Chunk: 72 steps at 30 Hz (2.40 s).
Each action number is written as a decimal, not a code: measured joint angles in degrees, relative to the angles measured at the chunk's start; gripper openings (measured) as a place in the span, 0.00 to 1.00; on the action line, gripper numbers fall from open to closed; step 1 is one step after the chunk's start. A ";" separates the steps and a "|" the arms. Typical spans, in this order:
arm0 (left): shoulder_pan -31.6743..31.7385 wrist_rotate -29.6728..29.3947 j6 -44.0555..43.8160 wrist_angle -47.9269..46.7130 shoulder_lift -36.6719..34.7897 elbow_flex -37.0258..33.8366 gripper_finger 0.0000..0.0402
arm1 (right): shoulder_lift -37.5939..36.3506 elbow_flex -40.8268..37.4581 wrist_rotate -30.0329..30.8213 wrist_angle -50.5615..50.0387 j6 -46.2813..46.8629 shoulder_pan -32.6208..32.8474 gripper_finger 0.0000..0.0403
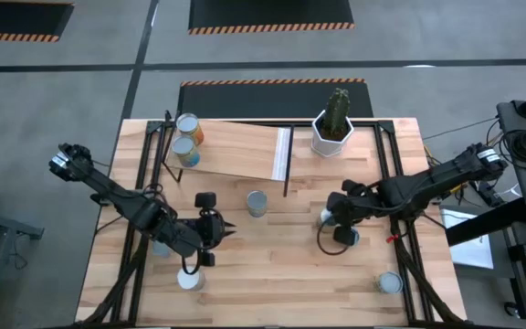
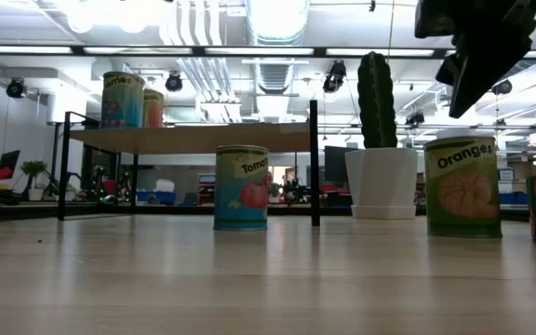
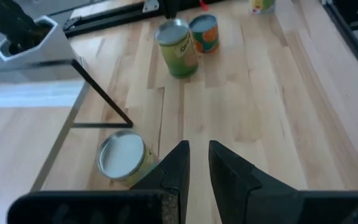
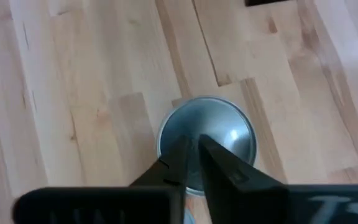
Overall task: Pick and place cans onto a shelf
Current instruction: Put the large canned oranges on the shelf
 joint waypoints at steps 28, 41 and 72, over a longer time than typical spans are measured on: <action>0.11 -8.84 2.24 0.70 -0.04 3.63 0.11 | 1.41 -3.26 -1.22 -0.57 -2.77 0.13 0.91; 0.11 -8.84 1.64 0.98 -0.04 3.63 0.11 | -6.97 -6.74 8.86 1.90 -7.47 2.75 0.91; 0.11 -8.90 1.40 2.62 -0.04 3.63 0.11 | -7.49 -23.95 9.29 25.29 -5.18 5.99 0.91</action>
